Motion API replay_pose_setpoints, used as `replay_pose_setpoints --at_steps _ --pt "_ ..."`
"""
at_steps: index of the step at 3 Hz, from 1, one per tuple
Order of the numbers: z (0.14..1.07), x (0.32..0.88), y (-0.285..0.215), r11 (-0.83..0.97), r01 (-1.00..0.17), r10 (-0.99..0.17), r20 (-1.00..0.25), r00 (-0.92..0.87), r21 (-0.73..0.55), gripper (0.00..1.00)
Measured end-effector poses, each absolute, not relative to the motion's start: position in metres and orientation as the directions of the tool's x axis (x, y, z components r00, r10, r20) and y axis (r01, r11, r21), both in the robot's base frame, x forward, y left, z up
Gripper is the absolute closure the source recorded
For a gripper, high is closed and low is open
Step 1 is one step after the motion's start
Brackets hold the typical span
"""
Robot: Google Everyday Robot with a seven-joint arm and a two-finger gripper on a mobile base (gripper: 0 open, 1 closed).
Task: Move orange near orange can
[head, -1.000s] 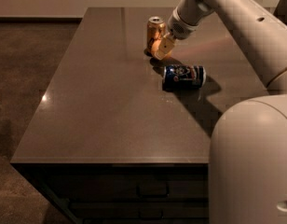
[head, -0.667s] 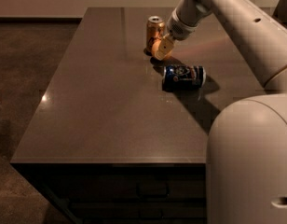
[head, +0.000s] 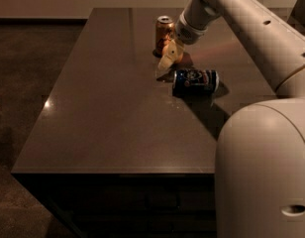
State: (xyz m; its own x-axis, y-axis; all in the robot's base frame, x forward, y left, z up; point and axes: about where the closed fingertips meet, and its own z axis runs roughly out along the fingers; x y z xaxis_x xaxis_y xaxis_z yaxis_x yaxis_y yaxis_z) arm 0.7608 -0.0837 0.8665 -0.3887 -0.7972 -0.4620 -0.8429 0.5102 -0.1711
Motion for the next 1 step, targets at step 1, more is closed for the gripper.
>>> replay_pose_setpoints --at_steps 1 --pt "0.8664 0.7608 -0.0836 0.51 -0.843 -0.797 -0.462 -0.389 -0.171 0.0"
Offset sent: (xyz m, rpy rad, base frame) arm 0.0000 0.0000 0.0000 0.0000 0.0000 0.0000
